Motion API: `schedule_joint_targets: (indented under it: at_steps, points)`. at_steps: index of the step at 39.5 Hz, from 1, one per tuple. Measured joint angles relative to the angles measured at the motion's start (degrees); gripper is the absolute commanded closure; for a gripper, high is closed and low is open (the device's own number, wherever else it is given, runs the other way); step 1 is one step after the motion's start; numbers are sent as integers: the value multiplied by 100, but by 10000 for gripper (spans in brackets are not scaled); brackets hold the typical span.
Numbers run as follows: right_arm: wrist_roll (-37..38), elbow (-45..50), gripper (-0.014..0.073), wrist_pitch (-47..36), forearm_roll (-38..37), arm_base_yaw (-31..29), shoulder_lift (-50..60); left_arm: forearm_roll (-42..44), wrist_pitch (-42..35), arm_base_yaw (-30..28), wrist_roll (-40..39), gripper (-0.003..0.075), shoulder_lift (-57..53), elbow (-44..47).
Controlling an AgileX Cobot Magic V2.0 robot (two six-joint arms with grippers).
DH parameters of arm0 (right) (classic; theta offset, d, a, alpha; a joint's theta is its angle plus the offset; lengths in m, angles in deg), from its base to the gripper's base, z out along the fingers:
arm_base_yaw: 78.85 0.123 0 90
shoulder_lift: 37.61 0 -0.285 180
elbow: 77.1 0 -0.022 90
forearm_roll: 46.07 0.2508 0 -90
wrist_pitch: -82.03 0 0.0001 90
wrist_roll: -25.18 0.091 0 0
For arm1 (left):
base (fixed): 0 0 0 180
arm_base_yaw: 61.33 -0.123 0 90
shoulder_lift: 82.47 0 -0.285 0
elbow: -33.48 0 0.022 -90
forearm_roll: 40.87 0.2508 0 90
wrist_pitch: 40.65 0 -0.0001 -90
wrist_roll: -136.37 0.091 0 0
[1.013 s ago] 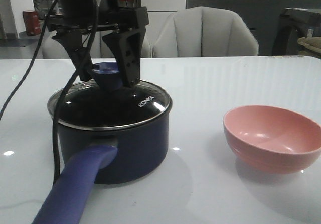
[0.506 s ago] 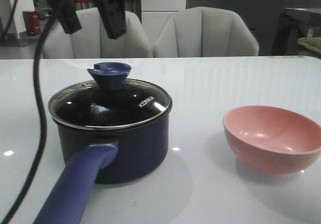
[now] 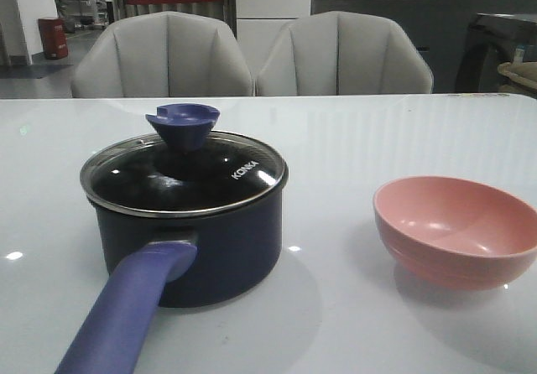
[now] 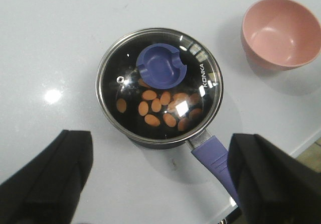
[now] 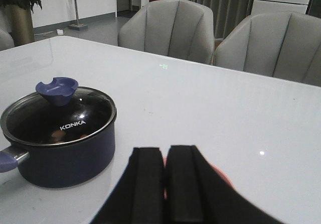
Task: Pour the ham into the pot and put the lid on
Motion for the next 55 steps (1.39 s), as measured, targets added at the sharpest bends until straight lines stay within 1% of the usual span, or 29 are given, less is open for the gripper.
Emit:
schedule_joint_targets:
  at_steps: [10,12,14,16,18,21,22,23,25,28,31,44,49,53,55]
  points:
    - [0,0,445,0,0,0,0,0,-1125,0,0,148,-2462,2025]
    - [0,0,445,0,0,0,0,0,-1414,0,0,165,-3065,2391]
    - [0,0,445,0,0,0,0,0,-1681,0,0,204,-3576,2797]
    - [0,0,445,0,0,0,0,0,-1970,0,0,286,-4060,3134]
    - [0,0,445,0,0,0,0,0,-2273,0,0,390,-4496,3450]
    - [0,0,445,0,0,0,0,10,-2744,0,0,576,-5057,3882]
    - [0,0,445,0,0,0,0,10,-2909,0,0,626,-5217,4014]
    - [0,0,445,0,0,0,0,10,-3064,0,0,601,-5352,4107]
    - [0,0,445,-3,0,0,0,10,-3322,0,0,580,-5535,4323]
    - [0,0,445,-3,0,0,0,10,-3681,0,0,588,-5673,4538]
    - [0,0,445,-3,0,0,0,10,-3845,0,0,600,-5700,4632]
    - [0,0,445,-3,0,0,0,10,-3895,0,0,607,-5703,4993]
    - [0,0,445,-3,0,0,0,140,-3895,0,0,607,-5703,5066]
    - [0,0,445,-3,0,0,0,248,-4084,-30,0,607,-5703,5348]
    - [0,0,445,-3,0,0,0,275,-4249,-197,0,607,-5703,5581]
